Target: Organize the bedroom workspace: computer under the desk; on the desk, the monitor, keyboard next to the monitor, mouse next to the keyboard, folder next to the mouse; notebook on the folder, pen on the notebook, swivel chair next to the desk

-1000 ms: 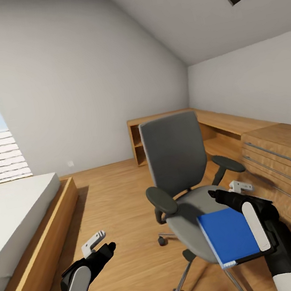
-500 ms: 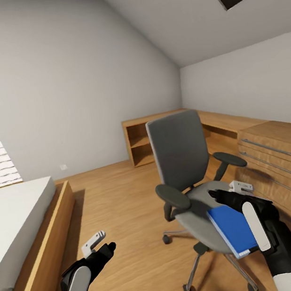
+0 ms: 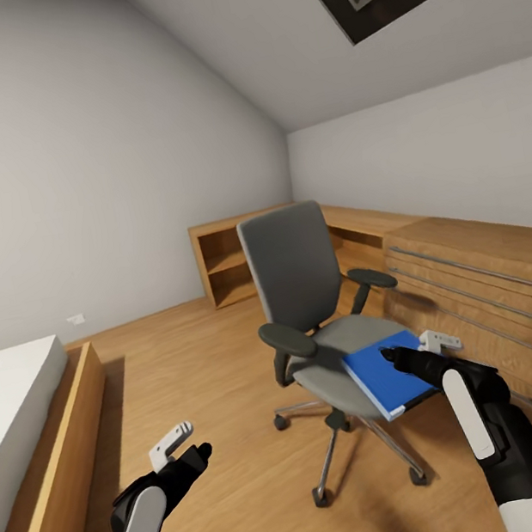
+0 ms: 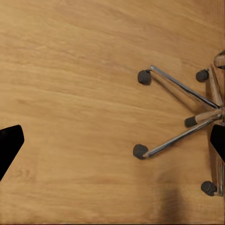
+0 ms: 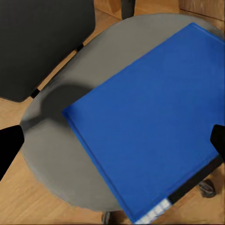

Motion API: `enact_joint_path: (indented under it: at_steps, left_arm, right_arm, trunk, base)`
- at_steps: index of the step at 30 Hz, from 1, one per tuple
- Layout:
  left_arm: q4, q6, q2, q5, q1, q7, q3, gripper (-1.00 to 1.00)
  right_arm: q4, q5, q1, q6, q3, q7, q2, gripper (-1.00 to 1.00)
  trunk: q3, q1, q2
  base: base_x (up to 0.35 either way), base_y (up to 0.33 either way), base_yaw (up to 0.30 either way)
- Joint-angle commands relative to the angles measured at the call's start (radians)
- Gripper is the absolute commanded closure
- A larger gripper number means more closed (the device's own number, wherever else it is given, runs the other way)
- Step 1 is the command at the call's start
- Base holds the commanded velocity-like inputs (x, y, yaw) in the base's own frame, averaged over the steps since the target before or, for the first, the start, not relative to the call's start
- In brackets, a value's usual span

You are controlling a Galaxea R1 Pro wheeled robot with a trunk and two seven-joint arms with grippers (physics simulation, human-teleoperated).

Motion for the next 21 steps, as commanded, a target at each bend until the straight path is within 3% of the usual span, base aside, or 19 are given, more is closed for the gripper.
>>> enact_joint_path:
  at_steps: [1,13,21]
  left_arm:
    - [-0.001,0.000,0.001,0.009,-0.001,0.011,-0.002,-1.00]
    - [-0.001,-0.001,0.001,0.006,0.000,0.011,-0.002,-1.00]
    - [-0.008,-0.001,0.001,0.006,0.000,0.010,0.002,-1.00]
  right_arm:
    - [0.000,-0.011,-0.001,0.004,-0.001,-0.009,0.001,-1.00]
    - [0.003,-0.011,-0.001,0.003,-0.001,-0.010,0.001,-1.00]
    - [0.002,-0.012,-0.001,0.003,0.001,-0.009,0.003,-1.00]
  trunk:
    - [-0.001,-0.001,-0.001]
    - [-0.010,-0.001,-0.001]
    - [-0.013,-0.001,-0.001]
  base:
    - [-0.260,0.038,-0.287]
    - [-0.143,0.010,-0.268]
    - [-0.009,0.000,-0.097]
